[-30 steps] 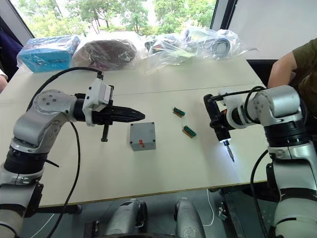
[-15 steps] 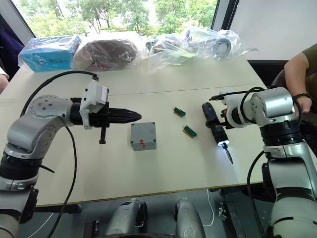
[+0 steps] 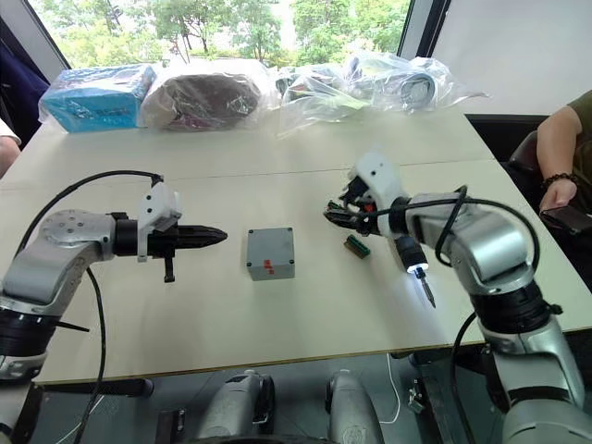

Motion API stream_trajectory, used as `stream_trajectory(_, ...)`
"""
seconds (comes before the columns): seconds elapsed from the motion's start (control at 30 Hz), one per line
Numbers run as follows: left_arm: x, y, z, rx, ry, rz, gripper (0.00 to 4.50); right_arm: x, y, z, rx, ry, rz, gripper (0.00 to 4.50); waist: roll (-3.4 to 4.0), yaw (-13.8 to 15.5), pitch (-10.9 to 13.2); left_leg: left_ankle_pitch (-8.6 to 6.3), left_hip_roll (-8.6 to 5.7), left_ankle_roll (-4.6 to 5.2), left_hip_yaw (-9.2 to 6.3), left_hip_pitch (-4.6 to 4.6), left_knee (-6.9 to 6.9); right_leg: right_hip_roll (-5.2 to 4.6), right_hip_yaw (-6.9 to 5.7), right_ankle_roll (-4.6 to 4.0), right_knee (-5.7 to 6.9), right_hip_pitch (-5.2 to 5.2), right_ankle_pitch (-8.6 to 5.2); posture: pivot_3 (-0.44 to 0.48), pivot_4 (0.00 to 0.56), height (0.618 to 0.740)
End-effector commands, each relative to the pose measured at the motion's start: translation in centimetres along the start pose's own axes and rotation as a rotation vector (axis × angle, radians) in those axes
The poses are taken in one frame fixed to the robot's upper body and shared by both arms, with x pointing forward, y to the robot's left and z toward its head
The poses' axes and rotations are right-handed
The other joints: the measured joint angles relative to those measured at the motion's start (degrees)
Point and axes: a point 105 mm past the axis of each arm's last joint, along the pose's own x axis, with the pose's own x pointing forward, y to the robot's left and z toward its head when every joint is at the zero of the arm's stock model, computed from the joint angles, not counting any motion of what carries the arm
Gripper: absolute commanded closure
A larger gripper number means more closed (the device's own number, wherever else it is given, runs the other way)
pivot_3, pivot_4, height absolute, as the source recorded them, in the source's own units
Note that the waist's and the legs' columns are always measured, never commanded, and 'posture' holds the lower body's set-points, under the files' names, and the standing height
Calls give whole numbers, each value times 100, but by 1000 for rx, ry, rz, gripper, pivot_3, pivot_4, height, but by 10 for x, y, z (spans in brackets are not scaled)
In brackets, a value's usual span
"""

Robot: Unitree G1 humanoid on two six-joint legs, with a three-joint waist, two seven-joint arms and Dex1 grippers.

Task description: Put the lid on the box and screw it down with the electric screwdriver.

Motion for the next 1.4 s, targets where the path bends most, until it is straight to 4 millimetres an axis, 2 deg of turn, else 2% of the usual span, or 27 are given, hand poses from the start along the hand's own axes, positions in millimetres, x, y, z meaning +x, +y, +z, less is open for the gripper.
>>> stream_trajectory(0.03, 11, -2, -2, 36, -1, 8, 4500, 10, 18, -5, -74, -22, 33, 3884, -2, 4, -2, 0, -1, 0, 0, 0, 0, 0, 0, 0, 1, 0, 0, 0, 150, 740)
stream_trajectory(0.07, 14, -4, -5, 42, 3, 2, 4500, 14, 24, -9, -67, -22, 51, 4437, -2, 3, -1, 0, -2, 0, -2, 0, 0, 3, -1, 0, 0, 0, 0, 0, 150, 740)
stream_trajectory(0.23, 26, -4, -12, 62, 8, 16, 4500, 31, 46, -16, -51, -27, 108, 4437, -2, -22, -1, 0, -1, 0, -1, 2, -1, 9, -1, 2, 6, -3, 1, 0, 150, 740)
stream_trajectory(0.4, 36, -2, -12, 74, 2, 17, 4500, 37, 62, -16, -37, -22, 180, 4437, -3, 12, -2, 0, -1, 0, -5, 3, 0, 9, -4, 2, 10, -2, 1, 0, 150, 740)
stream_trajectory(0.57, 48, 3, -11, 87, -10, 29, 4500, 38, 79, -19, -21, 16, 273, 4437, -5, 5, -4, 0, -2, 0, -5, 4, 2, 7, -4, 2, 10, 1, 1, 0, 150, 740)
stream_trajectory(0.77, 62, 9, -18, 83, -7, 36, 4500, 33, 88, -25, -23, 73, 316, 4437, -5, -4, -4, 0, -2, 0, -7, 4, 2, 8, -7, 4, 12, 1, 2, 0, 150, 740)
stream_trajectory(0.93, 58, 15, -28, 94, 34, 42, 4500, 25, 75, -26, -51, 108, 255, 4437, -6, -6, -4, 0, -2, 0, -8, 4, 2, 8, -7, 5, 12, 1, 3, 0, 150, 740)
stream_trajectory(1.13, 32, 10, -40, 108, 112, -21, 4500, 15, 33, -19, -134, 116, 109, 4437, -5, -9, -4, 0, -1, 0, -8, 5, 2, 7, -7, 4, 11, 0, 3, 0, 150, 740)
stream_trajectory(1.27, 17, -2, -40, 117, 149, -103, 4500, 23, 13, -16, -156, 82, 50, 4437, -5, -19, -4, 0, 0, 0, -6, 5, 1, 9, -7, 4, 11, 0, 2, 0, 150, 740)
stream_trajectory(1.4, 11, -15, -33, 99, 146, -183, 4500, 36, 7, -16, -151, 54, 36, 4437, -4, -9, -4, 0, 0, 0, -3, 5, 1, 9, -7, 4, 11, -1, 2, 0, 150, 740)
